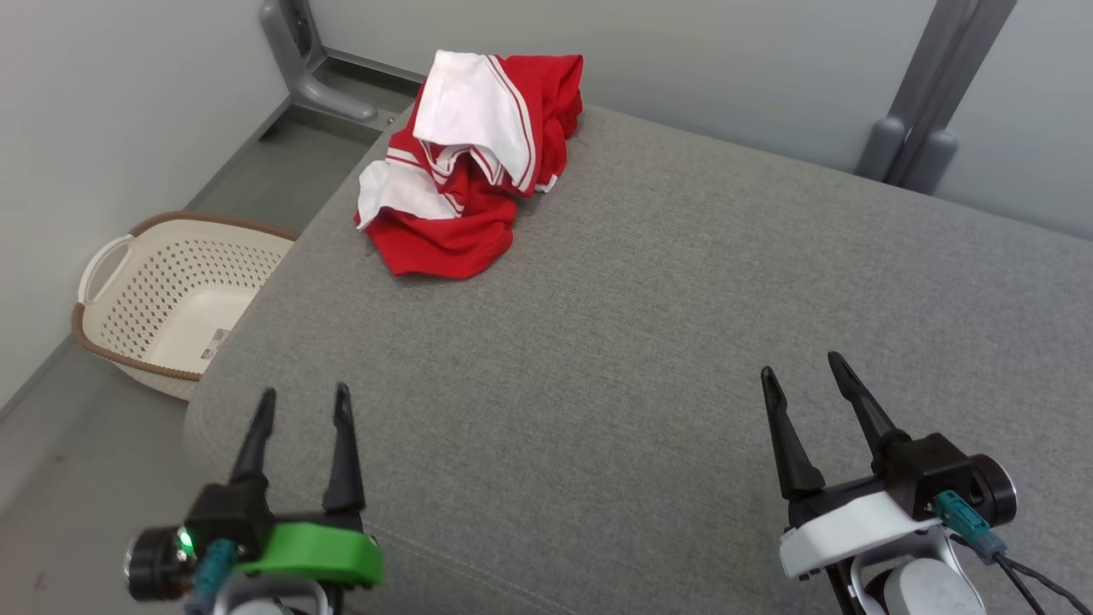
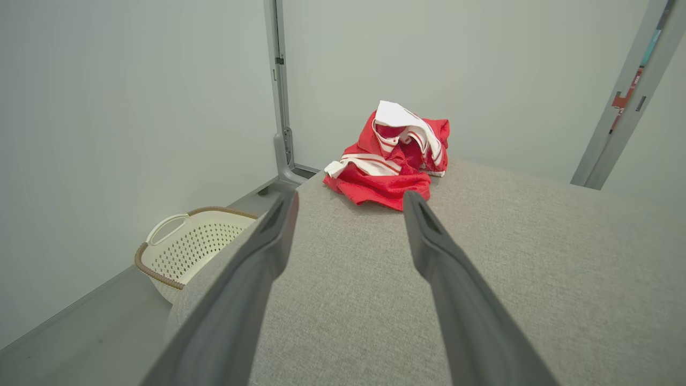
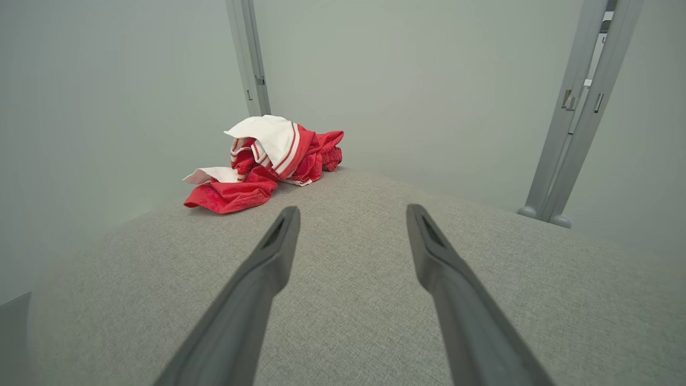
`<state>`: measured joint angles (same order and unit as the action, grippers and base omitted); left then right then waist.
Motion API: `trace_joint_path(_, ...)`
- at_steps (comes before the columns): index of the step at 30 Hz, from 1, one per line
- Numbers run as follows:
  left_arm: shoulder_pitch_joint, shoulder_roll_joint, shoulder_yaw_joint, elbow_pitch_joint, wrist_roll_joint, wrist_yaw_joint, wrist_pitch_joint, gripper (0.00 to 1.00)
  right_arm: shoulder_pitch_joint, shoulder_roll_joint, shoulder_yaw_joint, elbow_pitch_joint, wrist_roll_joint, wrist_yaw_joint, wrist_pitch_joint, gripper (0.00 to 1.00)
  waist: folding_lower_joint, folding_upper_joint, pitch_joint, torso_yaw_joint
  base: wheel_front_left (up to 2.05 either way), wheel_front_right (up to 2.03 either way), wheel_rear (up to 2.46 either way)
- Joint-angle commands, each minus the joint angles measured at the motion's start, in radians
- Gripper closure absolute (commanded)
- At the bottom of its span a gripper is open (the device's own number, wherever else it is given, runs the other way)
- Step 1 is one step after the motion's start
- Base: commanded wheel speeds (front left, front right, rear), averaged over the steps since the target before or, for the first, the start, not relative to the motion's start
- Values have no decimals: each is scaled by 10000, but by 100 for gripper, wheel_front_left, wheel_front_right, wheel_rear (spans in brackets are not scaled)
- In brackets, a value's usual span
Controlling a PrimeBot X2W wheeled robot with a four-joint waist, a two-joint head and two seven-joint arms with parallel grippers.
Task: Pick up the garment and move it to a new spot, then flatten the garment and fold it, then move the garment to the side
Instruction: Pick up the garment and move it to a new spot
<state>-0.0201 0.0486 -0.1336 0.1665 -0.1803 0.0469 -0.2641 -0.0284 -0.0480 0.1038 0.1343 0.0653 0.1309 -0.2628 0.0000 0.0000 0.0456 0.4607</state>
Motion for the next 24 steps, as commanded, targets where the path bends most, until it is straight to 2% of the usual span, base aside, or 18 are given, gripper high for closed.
trace_joint_path(1, -543, 220, 237, -216, 113, -99, -8, 0, -172, -43, -27, -83, -113, -3, -32, 0, 0, 0, 301, -257, 0, 0, 0)
trace_joint_path(4, -1304, 617, 646, -500, 197, -333, -5, 0, -394, -41, -12, -165, -344, -3, -32, 0, 0, 0, 689, -540, 0, 0, 0)
trace_joint_path(8, -3099, 1600, 1030, -400, 378, -775, 35, 0, -721, -43, -140, -292, -655, -3, -32, 0, 0, 0, 1296, -927, 0, 0, 0)
trace_joint_path(11, -4752, 2487, 1009, -83, 666, -1102, 624, 0, -982, -43, -123, -286, -860, -5, -32, 0, 0, 0, 1848, -1294, 0, 0, 0)
trace_joint_path(14, -6262, 3028, 976, 342, 530, -1371, 1391, 0, -1271, -46, -147, -364, -1037, -5, -32, 0, 0, 0, 2397, -1694, 0, 0, 0)
trace_joint_path(18, -7850, 3636, 1000, 1613, 120, -1600, 2314, 0, -1609, -43, -165, -366, -1181, -5, -32, 0, 0, 0, 3074, -2232, 0, 0, 0)
trace_joint_path(24, -9415, 4028, 1158, 4035, -920, -1722, 3547, 0, -2077, -39, -242, -644, -1559, -5, -32, 0, 0, 0, 4183, -3009, 0, 0, 0)
